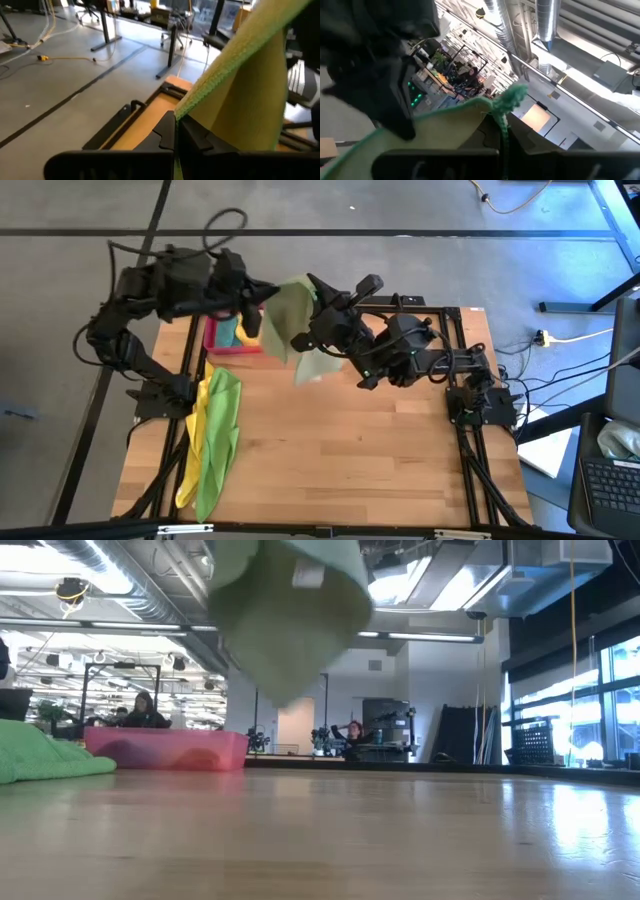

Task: Fold microfiber towels
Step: Fold the light green microfiber towel

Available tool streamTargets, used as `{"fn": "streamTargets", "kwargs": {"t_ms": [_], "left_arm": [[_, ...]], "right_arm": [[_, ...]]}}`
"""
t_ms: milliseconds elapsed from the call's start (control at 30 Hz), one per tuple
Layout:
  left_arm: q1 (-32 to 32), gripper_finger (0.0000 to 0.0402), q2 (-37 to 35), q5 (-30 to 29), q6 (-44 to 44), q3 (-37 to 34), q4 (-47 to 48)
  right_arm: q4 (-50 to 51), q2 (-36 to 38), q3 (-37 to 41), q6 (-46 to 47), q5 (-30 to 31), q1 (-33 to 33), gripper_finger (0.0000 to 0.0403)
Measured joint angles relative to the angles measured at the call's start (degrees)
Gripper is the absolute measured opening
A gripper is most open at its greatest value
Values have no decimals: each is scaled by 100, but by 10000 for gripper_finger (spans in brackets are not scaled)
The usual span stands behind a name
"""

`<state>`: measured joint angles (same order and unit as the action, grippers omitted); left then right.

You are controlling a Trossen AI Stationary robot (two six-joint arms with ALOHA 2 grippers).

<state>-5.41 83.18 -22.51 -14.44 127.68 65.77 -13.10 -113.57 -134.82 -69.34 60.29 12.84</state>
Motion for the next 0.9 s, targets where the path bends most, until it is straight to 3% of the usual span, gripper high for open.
{"fn": "streamTargets", "kwargs": {"t_ms": [400, 900], "left_arm": [[-1, 0, 99, 143, 2, -1194, -586], [-16, 0, 102, 146, 51, -1726, -753]], "right_arm": [[517, 62, 4, 0, 73, 5, 2], [784, 334, 2, 15, 160, 13, 4]]}}
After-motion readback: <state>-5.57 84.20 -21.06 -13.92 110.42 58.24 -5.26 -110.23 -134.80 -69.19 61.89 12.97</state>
